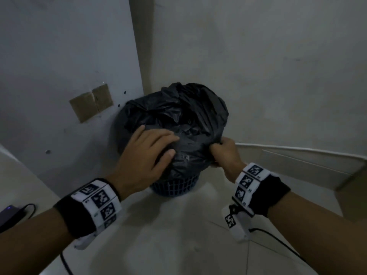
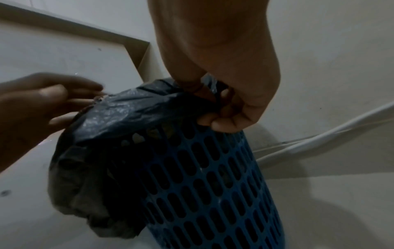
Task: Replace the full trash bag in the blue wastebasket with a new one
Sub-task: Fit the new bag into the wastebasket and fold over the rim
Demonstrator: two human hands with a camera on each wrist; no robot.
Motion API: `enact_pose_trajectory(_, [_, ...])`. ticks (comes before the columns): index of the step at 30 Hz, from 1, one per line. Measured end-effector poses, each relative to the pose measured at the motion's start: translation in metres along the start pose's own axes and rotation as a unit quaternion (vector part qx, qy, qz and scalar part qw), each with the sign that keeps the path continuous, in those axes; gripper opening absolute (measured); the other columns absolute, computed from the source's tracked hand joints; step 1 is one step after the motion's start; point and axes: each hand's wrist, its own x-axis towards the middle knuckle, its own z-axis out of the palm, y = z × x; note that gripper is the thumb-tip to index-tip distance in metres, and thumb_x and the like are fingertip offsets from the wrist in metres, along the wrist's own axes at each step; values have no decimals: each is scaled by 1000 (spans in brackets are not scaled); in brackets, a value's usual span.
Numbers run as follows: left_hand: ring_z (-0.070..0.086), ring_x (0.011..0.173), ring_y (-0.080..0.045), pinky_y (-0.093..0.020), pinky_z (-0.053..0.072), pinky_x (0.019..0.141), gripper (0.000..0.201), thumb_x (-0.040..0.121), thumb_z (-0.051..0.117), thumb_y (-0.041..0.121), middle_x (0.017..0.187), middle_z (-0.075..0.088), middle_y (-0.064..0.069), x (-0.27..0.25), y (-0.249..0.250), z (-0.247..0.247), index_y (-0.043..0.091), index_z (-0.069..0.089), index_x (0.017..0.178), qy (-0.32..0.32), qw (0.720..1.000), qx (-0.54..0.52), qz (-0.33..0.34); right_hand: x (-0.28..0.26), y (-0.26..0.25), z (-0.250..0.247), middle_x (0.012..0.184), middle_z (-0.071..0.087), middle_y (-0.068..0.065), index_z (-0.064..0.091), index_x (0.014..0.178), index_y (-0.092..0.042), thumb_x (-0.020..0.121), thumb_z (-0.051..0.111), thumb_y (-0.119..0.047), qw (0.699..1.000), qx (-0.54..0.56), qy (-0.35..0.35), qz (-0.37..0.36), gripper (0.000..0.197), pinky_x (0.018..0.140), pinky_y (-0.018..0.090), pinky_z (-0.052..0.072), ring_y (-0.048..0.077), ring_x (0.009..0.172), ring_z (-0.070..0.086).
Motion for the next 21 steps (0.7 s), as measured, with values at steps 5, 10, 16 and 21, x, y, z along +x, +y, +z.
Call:
enact_pose_trajectory(5, [48,126,-17,-50,19,115,55,93,31,61,136,52,7,2,4,9,30,45,137,-81,995,49,-14,-1,11,-1,77,58,13,55,96,0,88,49,-9,995,-28,-57,73,14,57,32,49,25,56,53])
enact_pose_trajectory(10, [49,124,-23,-49,28,111,58,91,36,57,137,50,0,-4,-3,9,27,39,140,-98,991,89,-19,0,13,-21,70,53,8,52,75,-10,89,47,-7,989,-20,-93,113,16,59,28,48,21,59,50])
enact_pose_trajectory(16, [59,98,-24,-41,32,103,51,93,31,50,108,62,1,-11,-21,12,20,51,129,-125,984,127,-18,10,-11,-36,81,60,5,58,80,-15,90,52,-23,968,228,-77,70,14,66,34,50,25,75,58])
enact_pose_trajectory(21, [53,97,-21,-41,28,104,65,94,16,64,103,57,3,-12,-16,11,21,53,126,-116,987,105,-35,21,-30,-37,116,70,8,61,126,-9,85,69,-38,969,217,-95,66,50,96,47,52,31,106,66])
